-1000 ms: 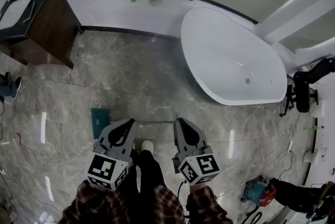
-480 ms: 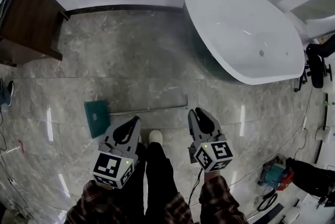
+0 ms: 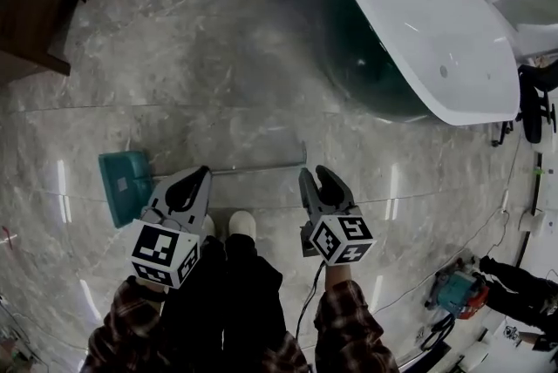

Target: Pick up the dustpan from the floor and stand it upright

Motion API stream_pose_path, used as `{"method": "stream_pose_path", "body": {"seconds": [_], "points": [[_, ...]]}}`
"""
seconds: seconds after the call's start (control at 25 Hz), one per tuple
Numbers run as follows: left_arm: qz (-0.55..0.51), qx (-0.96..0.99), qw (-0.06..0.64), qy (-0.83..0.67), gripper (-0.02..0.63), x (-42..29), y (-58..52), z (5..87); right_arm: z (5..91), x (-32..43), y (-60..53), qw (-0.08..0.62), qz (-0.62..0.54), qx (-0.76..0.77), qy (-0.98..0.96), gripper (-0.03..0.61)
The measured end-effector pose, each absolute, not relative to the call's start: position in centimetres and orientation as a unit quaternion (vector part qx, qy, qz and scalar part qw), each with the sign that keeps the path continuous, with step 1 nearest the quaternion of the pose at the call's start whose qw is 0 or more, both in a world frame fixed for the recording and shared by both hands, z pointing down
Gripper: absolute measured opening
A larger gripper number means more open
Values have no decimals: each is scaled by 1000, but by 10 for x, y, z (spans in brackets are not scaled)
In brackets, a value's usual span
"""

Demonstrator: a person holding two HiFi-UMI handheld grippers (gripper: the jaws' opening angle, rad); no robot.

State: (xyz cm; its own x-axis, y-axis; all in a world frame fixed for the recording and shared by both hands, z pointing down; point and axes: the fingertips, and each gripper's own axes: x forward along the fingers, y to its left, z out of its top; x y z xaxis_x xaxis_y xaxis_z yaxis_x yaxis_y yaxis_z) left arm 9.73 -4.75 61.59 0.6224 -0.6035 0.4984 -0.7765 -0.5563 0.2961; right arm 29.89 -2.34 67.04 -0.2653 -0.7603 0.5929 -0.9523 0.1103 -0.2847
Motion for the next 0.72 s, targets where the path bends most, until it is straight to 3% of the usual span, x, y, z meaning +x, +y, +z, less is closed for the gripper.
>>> {"method": "stream_pose_path", "body": {"seconds": [0.72], "points": [[165,872,237,-395,11,118,-92,805,991,388,-6,165,471,667,-553,163]]}}
